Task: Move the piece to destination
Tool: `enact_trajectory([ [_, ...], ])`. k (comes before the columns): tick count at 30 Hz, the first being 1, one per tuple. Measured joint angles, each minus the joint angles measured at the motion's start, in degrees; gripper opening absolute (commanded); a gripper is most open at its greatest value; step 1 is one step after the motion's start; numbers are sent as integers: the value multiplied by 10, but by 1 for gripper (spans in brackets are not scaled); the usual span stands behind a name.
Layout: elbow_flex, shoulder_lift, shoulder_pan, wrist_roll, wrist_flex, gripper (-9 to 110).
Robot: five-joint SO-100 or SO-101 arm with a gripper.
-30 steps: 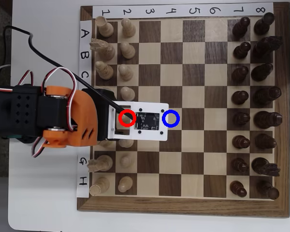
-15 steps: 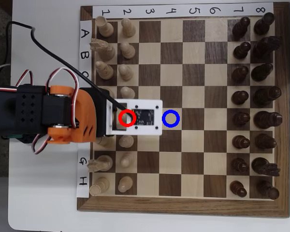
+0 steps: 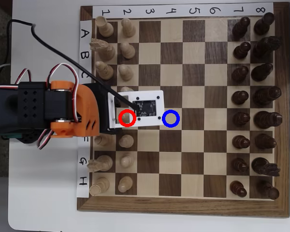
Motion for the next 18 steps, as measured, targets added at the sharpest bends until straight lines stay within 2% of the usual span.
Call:
enact_trajectory([
  [18, 32, -16, -1, -4, -57, 17],
])
